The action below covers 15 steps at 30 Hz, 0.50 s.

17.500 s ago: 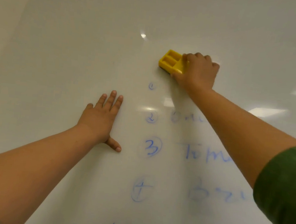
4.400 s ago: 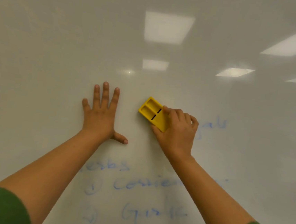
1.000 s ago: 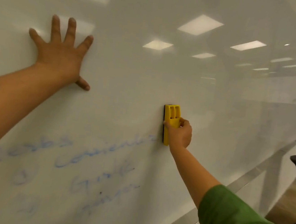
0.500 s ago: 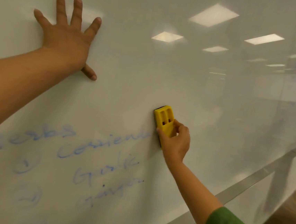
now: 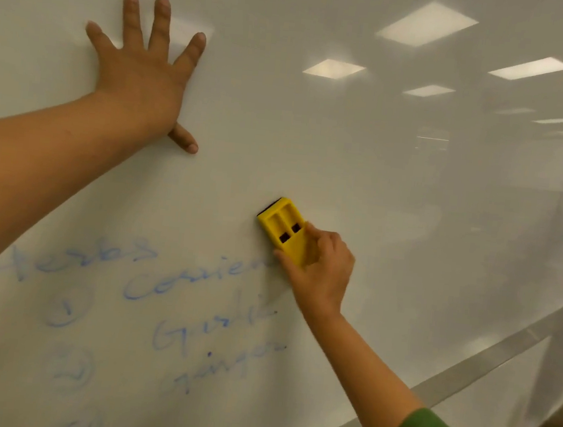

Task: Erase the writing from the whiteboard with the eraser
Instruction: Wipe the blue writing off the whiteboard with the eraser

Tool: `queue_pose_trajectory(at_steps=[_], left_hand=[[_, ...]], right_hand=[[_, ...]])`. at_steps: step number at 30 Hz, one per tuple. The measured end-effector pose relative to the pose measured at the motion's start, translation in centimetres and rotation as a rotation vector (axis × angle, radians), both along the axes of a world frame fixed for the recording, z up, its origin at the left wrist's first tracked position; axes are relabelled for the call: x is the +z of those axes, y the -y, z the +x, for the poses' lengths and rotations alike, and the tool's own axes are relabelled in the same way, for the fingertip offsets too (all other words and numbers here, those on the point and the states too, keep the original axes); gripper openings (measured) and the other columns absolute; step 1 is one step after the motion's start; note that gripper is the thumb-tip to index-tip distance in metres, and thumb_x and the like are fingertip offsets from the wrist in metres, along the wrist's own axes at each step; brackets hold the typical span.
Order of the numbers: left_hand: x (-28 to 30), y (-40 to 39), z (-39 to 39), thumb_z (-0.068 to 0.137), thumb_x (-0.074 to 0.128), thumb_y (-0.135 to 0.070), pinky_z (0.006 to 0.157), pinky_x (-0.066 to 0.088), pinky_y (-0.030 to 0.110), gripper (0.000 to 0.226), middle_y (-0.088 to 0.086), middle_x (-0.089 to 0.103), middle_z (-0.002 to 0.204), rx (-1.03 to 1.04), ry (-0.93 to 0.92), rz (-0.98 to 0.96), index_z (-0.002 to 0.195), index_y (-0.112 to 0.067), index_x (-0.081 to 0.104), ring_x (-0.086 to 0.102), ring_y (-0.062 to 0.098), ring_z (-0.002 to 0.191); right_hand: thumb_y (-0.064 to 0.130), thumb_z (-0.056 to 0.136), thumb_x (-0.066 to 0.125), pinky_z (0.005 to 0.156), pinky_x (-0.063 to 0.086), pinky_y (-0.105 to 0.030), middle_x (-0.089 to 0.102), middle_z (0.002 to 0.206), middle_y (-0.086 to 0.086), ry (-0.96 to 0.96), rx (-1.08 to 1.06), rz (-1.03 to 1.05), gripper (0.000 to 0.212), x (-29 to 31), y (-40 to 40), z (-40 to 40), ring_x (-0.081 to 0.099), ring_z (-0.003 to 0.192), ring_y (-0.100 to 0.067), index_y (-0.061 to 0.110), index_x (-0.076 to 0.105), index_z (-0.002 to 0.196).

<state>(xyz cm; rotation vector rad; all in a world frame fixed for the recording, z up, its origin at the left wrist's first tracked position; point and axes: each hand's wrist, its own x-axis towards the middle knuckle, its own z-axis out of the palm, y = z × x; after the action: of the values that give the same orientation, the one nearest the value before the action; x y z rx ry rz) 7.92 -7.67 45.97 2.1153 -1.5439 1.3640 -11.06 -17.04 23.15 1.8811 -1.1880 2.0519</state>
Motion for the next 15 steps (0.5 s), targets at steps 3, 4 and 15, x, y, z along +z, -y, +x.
queue_pose_trajectory(at_steps=[3,4,15], left_hand=[[-0.2,-0.3,0.6,0.049,0.068,-0.075,0.109,0.015,0.064,0.140,0.015,-0.024,0.154,0.029,0.009,-0.001,0.148,-0.027,-0.019,-0.015,0.043,0.142],[-0.2,-0.1,0.6,0.050,0.068,-0.075,0.109,0.015,0.064,0.139,0.015,-0.024,0.155,0.033,0.014,-0.009,0.148,-0.027,-0.019,-0.015,0.042,0.142],[-0.4,-0.4,0.2,0.056,0.067,-0.074,0.110,0.015,0.061,0.132,0.014,-0.019,0.156,-0.037,0.046,-0.010,0.150,-0.026,-0.012,-0.012,0.039,0.144]], right_hand=[[0.050,0.062,0.073,0.079,0.049,-0.039,0.066,0.096,-0.005,0.127,-0.058,0.070,0.056,0.6,2.0,-2.1,0.063,0.086,-0.024,0.017,0.065,0.107],[0.046,0.062,0.077,0.083,0.050,-0.041,0.065,0.101,-0.004,0.286,-0.056,0.171,0.057,1.1,2.5,-3.1,0.063,0.092,-0.025,0.018,0.063,0.109],[0.052,0.066,0.062,0.078,0.036,-0.032,0.062,0.090,-0.005,-0.025,0.033,-0.112,0.057,1.4,-1.3,3.6,0.054,0.081,-0.020,0.015,0.064,0.108]])
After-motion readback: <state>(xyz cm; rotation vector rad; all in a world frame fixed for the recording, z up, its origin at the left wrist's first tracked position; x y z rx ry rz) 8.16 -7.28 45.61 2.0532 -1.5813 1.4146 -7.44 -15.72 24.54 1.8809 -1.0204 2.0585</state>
